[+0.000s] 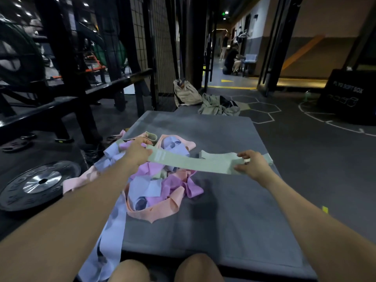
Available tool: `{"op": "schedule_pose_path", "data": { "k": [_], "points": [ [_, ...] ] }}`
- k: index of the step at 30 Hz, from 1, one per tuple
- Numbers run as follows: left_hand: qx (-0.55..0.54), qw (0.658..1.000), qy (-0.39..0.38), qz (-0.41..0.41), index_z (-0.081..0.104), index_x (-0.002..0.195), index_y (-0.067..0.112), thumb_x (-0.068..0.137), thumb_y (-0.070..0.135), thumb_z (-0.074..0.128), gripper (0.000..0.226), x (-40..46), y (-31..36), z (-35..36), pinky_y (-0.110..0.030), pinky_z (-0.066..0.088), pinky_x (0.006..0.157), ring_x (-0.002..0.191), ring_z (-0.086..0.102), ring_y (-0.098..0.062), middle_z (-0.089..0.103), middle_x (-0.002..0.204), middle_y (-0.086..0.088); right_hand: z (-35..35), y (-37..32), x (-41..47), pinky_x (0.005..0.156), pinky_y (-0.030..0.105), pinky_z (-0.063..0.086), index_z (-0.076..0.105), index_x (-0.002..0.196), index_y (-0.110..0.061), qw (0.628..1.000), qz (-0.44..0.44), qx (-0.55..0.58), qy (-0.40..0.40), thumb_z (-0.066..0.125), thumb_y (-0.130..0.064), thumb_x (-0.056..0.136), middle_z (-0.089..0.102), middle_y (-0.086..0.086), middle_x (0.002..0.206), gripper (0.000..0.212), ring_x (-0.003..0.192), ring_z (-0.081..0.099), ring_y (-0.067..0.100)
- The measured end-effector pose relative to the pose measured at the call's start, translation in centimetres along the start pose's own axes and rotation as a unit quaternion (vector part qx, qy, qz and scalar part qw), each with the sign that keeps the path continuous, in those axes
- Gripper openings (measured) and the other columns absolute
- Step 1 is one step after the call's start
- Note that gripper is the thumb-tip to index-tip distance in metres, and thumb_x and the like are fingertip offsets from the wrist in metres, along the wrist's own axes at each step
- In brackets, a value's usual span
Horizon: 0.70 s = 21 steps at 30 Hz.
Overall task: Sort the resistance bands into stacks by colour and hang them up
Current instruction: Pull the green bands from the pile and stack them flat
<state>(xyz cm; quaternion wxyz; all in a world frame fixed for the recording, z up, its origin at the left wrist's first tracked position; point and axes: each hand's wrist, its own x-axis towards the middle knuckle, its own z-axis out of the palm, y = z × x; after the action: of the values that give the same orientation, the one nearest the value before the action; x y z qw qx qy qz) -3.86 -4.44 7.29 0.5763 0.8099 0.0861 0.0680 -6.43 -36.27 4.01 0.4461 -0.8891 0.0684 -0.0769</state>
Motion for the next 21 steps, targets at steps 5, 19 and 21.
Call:
{"op": "schedule_pose_path", "data": {
  "k": [5,19,21],
  "points": [
    [-0.024,1.0,0.018,-0.01,0.051,0.077,0.012,0.082,-0.005,0.062,0.021,2.2,0.2,4.5,-0.028,0.047,0.057,0.079,0.053,-0.021,0.055,0.092,-0.008,-2.1,3.4,2.2,0.041,0.019,0.024,0.034,0.05,-0.015,0.993,0.086,0.04,0.067,0.081,-0.01,0.071,0.033,-0.004,0.045,0.051,0.052,0.029,0.015],
    [0.097,0.994,0.049,0.001,0.052,0.078,0.017,0.082,0.007,0.058,0.013,10.3,0.8,21.8,-0.03,0.045,0.087,0.103,0.059,-0.032,0.065,0.108,-0.013,-5.7,11.4,13.2,0.079,0.031,0.044,0.064,0.11,-0.003,0.967,0.131,-0.023,0.216,0.053,-0.005,0.088,0.064,0.02,0.109,0.025,0.102,0.059,0.035],
    [0.121,0.991,0.051,-0.004,0.052,0.077,0.018,0.082,0.007,0.059,0.013,11.5,0.1,23.0,-0.028,0.044,0.085,0.103,0.058,-0.031,0.065,0.108,-0.012,-5.7,12.1,14.4,0.079,0.029,0.043,0.063,0.111,-0.004,0.967,0.124,-0.038,0.218,0.055,-0.007,0.088,0.063,0.019,0.113,0.024,0.103,0.059,0.034]
  ]
}}
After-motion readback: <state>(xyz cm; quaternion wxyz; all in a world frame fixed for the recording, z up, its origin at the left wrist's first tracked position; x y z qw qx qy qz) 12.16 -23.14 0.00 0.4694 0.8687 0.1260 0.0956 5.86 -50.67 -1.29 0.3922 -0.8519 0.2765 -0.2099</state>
